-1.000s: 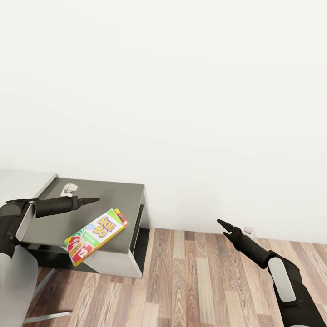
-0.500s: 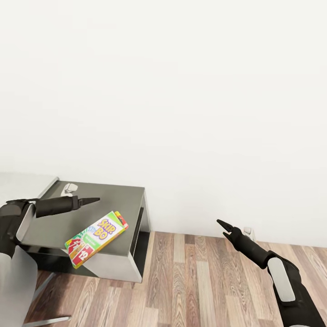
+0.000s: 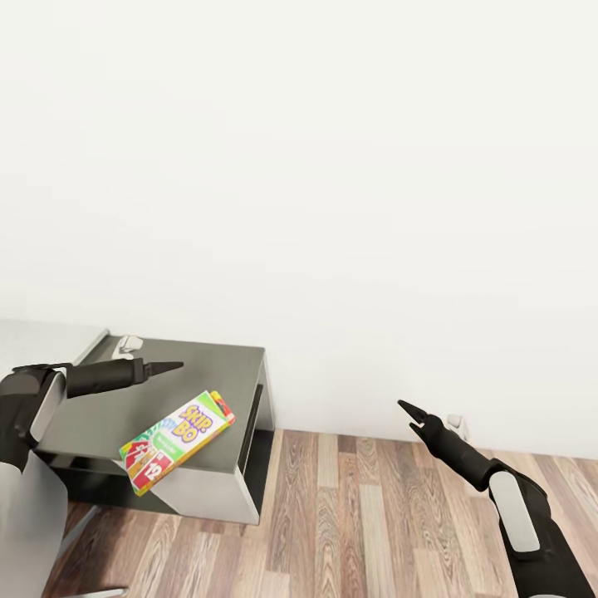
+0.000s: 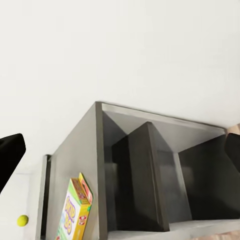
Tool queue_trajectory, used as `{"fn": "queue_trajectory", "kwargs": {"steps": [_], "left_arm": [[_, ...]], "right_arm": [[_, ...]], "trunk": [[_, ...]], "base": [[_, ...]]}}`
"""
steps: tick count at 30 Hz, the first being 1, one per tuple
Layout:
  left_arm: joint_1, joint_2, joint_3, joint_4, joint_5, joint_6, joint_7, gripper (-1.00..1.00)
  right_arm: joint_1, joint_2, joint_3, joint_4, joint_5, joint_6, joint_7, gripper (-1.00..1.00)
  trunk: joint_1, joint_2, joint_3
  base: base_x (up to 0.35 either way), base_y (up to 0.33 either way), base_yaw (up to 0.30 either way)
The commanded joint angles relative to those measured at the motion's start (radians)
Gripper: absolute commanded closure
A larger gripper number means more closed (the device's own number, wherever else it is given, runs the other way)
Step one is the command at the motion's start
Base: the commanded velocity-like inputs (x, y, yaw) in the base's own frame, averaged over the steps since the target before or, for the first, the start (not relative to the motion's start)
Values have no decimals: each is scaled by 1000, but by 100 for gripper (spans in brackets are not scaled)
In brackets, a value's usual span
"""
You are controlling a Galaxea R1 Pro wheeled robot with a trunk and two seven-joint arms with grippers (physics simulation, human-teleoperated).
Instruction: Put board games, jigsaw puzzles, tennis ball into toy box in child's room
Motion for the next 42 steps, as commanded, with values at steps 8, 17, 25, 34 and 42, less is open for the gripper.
{"fn": "queue_trajectory", "kwargs": {"steps": [8,17,25,34,42], "left_arm": [[-1,0,-1,0,3,7,-1,-100],[-1,1,0,0,3,6,-1,-100],[-1,1,-1,0,3,6,-2,-100],[-1,0,-2,0,3,4,-3,-100],[-1,0,-2,0,3,4,-3,-100]], "right_arm": [[-1,2,-1,-1,-3,7,1,-100],[-1,4,-1,0,-3,7,1,-100],[-1,5,-1,1,-3,7,1,-100],[-1,5,0,1,-3,7,1,-100],[-1,5,0,1,-2,7,1,-100]], "trunk": [[1,-2,12],[1,-2,27],[1,-2,40],[1,-2,55],[1,-2,68]], "base": [[0,0,0],[0,0,0],[0,0,0],[0,0,0],[0,0,0]]}}
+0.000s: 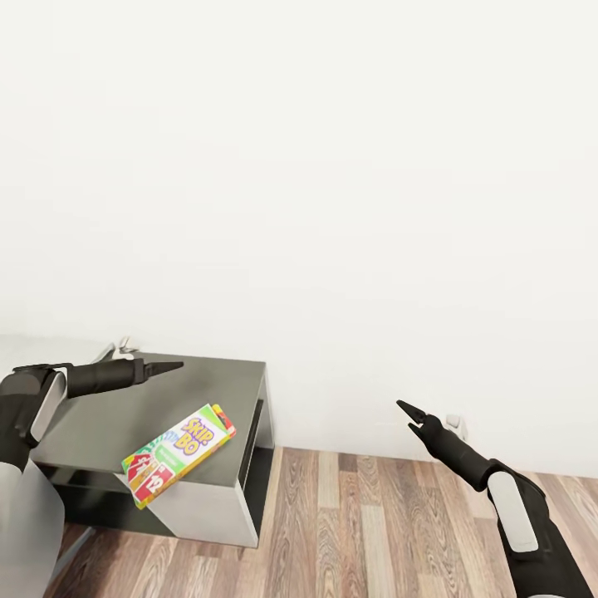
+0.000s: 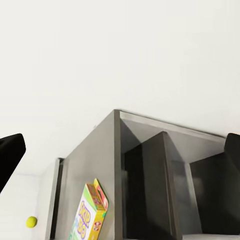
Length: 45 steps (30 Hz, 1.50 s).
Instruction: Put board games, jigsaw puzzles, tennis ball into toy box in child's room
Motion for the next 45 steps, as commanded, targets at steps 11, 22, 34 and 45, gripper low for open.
{"fn": "queue_trajectory", "kwargs": {"steps": [11,22,34,45], "left_arm": [[-1,1,0,0,3,7,-1,-100],[-1,0,0,0,3,7,-1,-100],[-1,1,1,0,3,7,-1,-100],[-1,1,0,0,3,7,-1,-100]], "right_arm": [[-2,0,21,0,-2,6,0,-100],[-2,0,61,2,-3,-31,-1,-100],[-2,0,62,3,-3,-35,-1,-100],[-2,0,63,3,-3,-35,-1,-100]], "trunk": [[1,-2,16],[1,-2,35],[1,-2,55],[1,-2,73]], "base": [[0,0,0],[0,0,0],[0,0,0],[0,0,0]]}}
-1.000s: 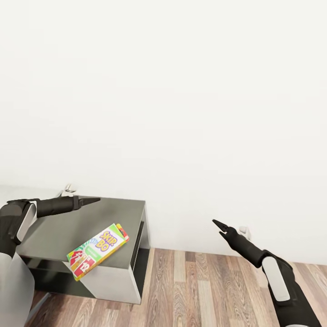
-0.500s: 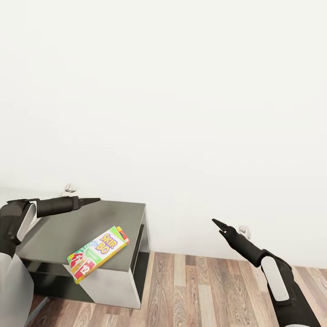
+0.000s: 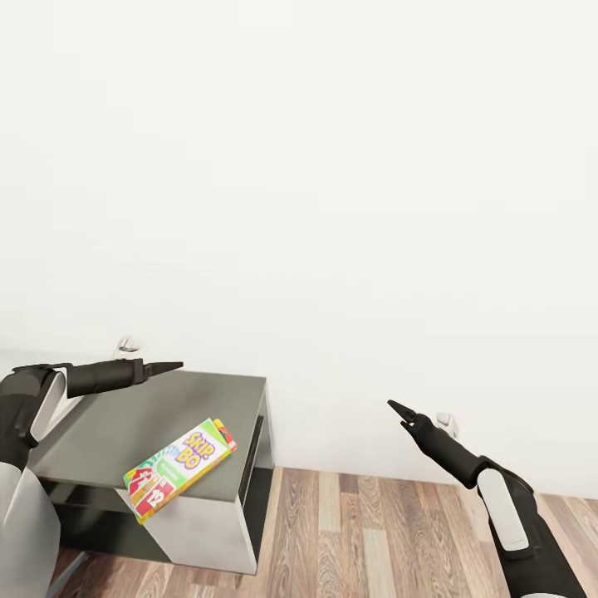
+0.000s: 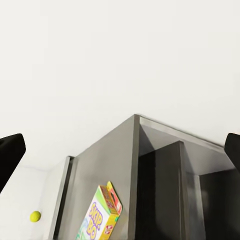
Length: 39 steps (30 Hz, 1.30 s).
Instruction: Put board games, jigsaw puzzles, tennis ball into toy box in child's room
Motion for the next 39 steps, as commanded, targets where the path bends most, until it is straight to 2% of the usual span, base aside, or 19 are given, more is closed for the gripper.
{"fn": "queue_trajectory", "kwargs": {"steps": [1,39], "left_arm": [[-1,0,0,0,3,7,-1,-100],[-1,1,0,0,3,7,-1,-100]], "right_arm": [[-1,0,-2,0,-4,7,1,-100],[-1,2,14,17,-2,5,-1,-100]], "trunk": [[1,-2,0],[1,-2,63]], "base": [[0,0,0],[0,0,0]]}}
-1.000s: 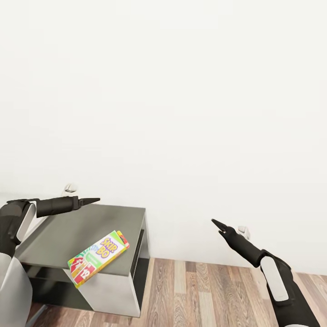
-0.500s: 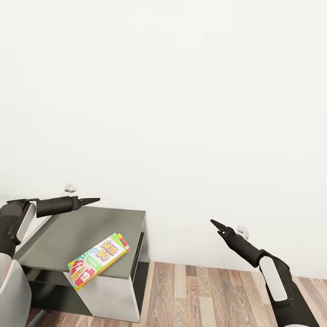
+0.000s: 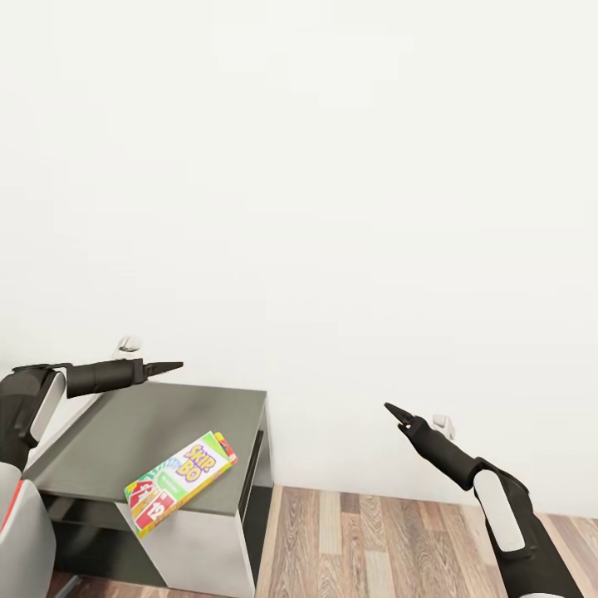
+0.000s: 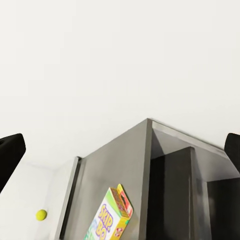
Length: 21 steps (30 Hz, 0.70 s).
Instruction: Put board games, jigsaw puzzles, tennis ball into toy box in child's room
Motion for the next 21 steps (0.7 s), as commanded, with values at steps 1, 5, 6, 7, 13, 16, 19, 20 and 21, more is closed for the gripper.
{"fn": "queue_trajectory", "kwargs": {"steps": [1,5,6,7,13,16,19,20,21], "left_arm": [[-1,0,0,0,3,7,-1,-100],[-1,-1,0,0,3,7,-1,-100],[-1,-1,0,0,3,7,-1,-100],[-1,-1,0,0,3,7,-1,-100],[-1,-1,0,0,3,7,-1,-100],[-1,0,0,0,3,7,-1,-100],[-1,-1,0,0,3,7,-1,-100],[-1,0,0,0,3,7,-1,-100],[-1,0,0,0,3,7,-1,-100]], "right_arm": [[-1,0,-2,1,-4,8,1,-100],[-1,0,-2,3,-4,8,1,-100],[-1,0,-3,3,-4,8,1,-100],[-1,0,-3,3,-4,8,1,-100],[-1,0,-3,4,-5,8,2,-100],[-1,0,-3,4,-5,8,2,-100],[-1,0,-3,4,-6,9,1,-100],[-1,0,-3,4,-5,8,1,-100],[-1,0,-3,4,-5,8,0,-100]], "trunk": [[1,-2,-1],[1,-2,6],[1,-2,8],[1,-2,9],[1,-2,19],[1,-2,23],[1,-2,24],[1,-2,24],[1,-2,24]], "base": [[0,0,0],[0,0,0],[0,0,0],[0,0,0],[0,0,0],[0,0,0],[0,0,0],[0,0,0],[0,0,0]]}}
